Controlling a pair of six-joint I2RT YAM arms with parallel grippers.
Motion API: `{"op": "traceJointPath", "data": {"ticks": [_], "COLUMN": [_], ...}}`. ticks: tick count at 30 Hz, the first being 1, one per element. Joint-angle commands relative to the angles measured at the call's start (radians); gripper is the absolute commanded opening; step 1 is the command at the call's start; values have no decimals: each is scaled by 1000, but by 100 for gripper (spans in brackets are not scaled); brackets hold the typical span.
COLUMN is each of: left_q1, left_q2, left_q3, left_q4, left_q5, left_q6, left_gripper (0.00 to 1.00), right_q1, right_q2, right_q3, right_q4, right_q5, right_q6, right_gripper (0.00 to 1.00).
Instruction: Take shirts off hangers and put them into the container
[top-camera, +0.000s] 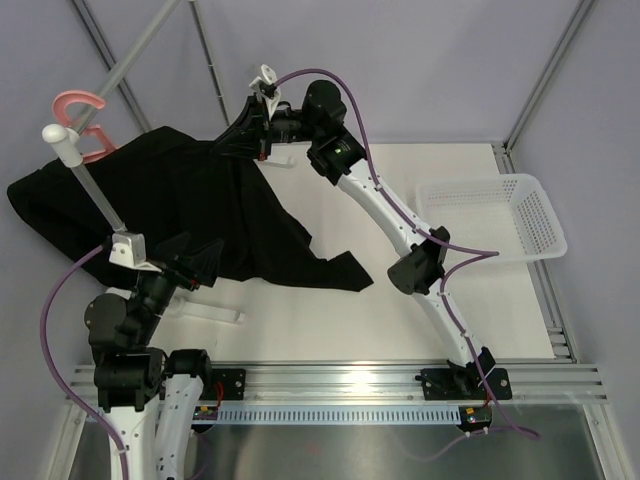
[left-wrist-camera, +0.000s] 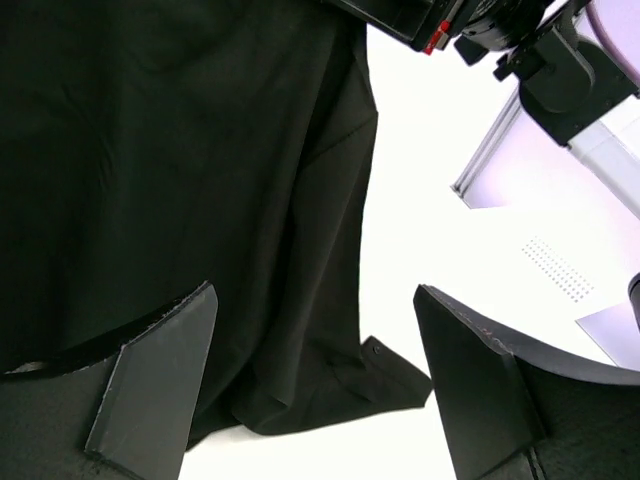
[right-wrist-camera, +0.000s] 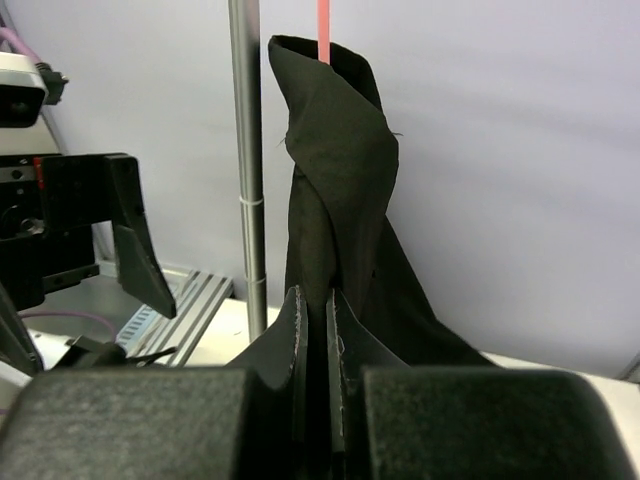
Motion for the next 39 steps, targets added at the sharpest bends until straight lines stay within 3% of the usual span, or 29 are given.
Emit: {"op": "traceJointPath", "data": {"ticks": [1, 5, 11, 15, 18, 23, 35, 39], "left_q1": [1, 1, 1, 0, 1, 1, 0, 1], "left_q2": [-20, 1, 87, 86, 76, 102, 187, 205], "left_q3": [36, 100, 319, 404, 407, 415, 485, 481], "left_q4": [13, -23, -136, -208, -215, -170, -208, -190], "left_q5": [-49, -164, -333, -579, -689, -718, -959, -934], "left_q6": [-2, 25, 129, 130, 113, 143, 234, 217], "left_gripper": [84, 84, 84, 85, 86, 89, 99, 99], "right_q1": [21, 30, 24, 20, 20, 18, -3, -4], "right_q2": [-21, -43, -66, -37, -26, -38, -118, -159], "right_q3": [64, 44, 42, 57, 57, 37, -55, -96], "right_q4": [117, 86, 46, 112, 143, 100, 58, 43], "right_q5": [80, 105, 134, 140, 130, 111, 33, 12], "right_q6": [-28, -55, -68, -7, 24, 15, 86, 83], "right_gripper": [0, 0, 0, 0, 0, 0, 0, 0]}}
